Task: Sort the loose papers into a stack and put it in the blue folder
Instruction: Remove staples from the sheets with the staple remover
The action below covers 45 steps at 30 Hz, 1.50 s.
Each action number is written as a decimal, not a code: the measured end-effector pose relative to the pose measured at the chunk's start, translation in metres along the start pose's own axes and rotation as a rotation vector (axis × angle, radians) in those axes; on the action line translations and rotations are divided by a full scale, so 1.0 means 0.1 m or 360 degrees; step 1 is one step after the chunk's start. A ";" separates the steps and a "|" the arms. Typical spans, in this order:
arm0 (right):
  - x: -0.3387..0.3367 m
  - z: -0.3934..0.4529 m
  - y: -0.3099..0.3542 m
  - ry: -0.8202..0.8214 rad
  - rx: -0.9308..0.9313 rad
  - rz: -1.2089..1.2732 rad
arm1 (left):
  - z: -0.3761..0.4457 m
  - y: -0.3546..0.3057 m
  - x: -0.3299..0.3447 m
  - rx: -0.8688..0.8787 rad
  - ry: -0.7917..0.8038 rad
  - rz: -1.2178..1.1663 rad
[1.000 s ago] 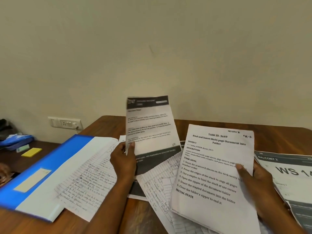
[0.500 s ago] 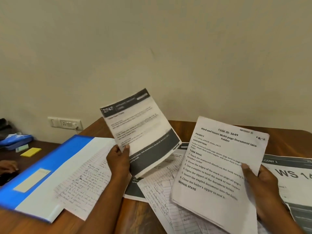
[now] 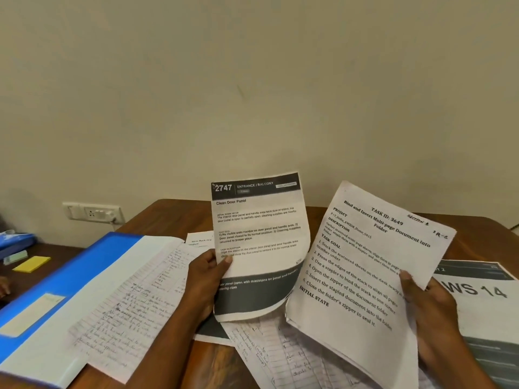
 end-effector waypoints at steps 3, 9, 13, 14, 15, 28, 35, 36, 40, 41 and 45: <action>-0.01 -0.02 0.01 -0.0028 0.0030 0.0004 | -0.01 0.00 0.02 0.0007 0.0090 0.0008; -0.01 -0.04 0.09 -0.0026 0.0124 0.0025 | -0.02 0.02 0.06 -0.0002 0.0256 0.0069; 0.03 -0.07 0.09 -0.0005 0.0153 0.0038 | -0.02 0.05 0.09 -0.0018 0.0330 0.0093; 0.04 -0.07 0.09 0.0001 0.0155 0.0043 | -0.01 0.06 0.09 -0.0021 0.0339 0.0094; 0.04 -0.08 0.09 0.0005 0.0157 0.0051 | -0.02 0.06 0.09 -0.0023 0.0344 0.0096; 0.03 -0.07 0.07 -0.0008 0.0158 -0.0001 | -0.06 0.04 0.14 -0.0043 0.0362 0.0122; 0.06 -0.11 0.09 0.0061 0.0052 -0.0013 | -0.10 0.00 0.18 -0.0064 0.0379 0.0107; 0.07 -0.12 0.09 0.0103 0.0025 -0.0029 | -0.11 -0.01 0.20 -0.0072 0.0392 0.0098; 0.17 -0.13 0.00 0.0257 0.0000 -0.0015 | -0.20 -0.04 0.33 -0.0115 0.0453 0.0047; 0.18 -0.12 -0.02 0.0260 -0.0007 -0.0012 | -0.23 -0.05 0.38 -0.0121 0.0474 0.0039; 0.18 -0.04 -0.08 0.0242 -0.0049 -0.0008 | -0.34 -0.06 0.56 -0.0123 0.0522 0.0006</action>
Point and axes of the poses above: each hand's wrist, its own z-axis towards the middle knuckle, its own x-axis out of the palm, y = z × x, the point moved 4 cm from there along z, towards the middle knuckle, and after that the axes turned 13 degrees about x, right-handed, at the moved point
